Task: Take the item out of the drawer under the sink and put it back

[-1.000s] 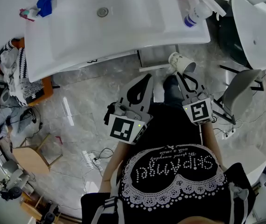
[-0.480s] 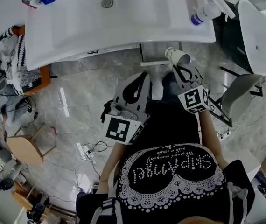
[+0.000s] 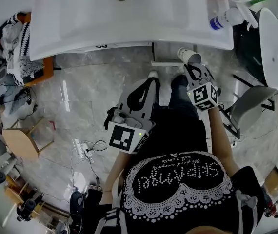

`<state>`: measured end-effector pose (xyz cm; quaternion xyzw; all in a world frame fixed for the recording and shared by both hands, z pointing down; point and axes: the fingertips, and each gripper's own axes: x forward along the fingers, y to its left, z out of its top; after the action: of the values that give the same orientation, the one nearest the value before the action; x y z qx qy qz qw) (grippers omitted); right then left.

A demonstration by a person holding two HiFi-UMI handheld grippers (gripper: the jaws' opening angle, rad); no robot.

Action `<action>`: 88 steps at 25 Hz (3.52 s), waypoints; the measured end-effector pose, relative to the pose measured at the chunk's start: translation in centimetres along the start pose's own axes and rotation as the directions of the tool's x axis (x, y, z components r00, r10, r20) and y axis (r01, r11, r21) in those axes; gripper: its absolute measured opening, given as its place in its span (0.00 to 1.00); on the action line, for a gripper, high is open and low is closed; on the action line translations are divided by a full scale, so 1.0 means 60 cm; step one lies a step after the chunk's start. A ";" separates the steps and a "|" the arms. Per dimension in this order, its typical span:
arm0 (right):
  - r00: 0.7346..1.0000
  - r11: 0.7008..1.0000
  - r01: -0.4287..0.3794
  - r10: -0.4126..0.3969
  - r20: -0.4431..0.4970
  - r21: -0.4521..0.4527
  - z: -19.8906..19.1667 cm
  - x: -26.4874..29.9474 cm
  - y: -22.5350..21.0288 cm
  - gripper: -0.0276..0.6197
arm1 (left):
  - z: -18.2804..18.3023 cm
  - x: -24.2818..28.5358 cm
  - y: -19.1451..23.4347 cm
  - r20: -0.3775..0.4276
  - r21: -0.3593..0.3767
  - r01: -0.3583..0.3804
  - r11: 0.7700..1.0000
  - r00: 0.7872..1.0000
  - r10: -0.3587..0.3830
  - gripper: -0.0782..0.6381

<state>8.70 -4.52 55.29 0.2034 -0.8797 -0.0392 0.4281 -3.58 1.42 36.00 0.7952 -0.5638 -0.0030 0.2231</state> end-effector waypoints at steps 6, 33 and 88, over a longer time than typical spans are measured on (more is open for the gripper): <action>0.999 0.998 -0.036 0.035 -0.026 -0.045 -0.010 0.033 0.005 0.08 | -0.005 -0.019 0.001 -0.008 -0.004 -0.037 0.999 0.999 0.037 0.11; 0.968 0.970 -0.181 0.146 -0.204 -0.162 -0.108 0.202 -0.004 0.08 | -0.030 -0.017 -0.001 -0.087 -0.032 -0.075 0.997 0.994 0.072 0.11; 0.875 0.908 -0.369 0.267 -0.403 -0.198 -0.168 0.317 0.007 0.18 | -0.074 0.003 -0.005 -0.187 -0.115 -0.047 0.992 0.982 0.025 0.11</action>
<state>5.83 -10.55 75.79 -0.0015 -0.7918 -0.0477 0.6090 -2.08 2.91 39.94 0.7670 -0.5536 0.0413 0.3217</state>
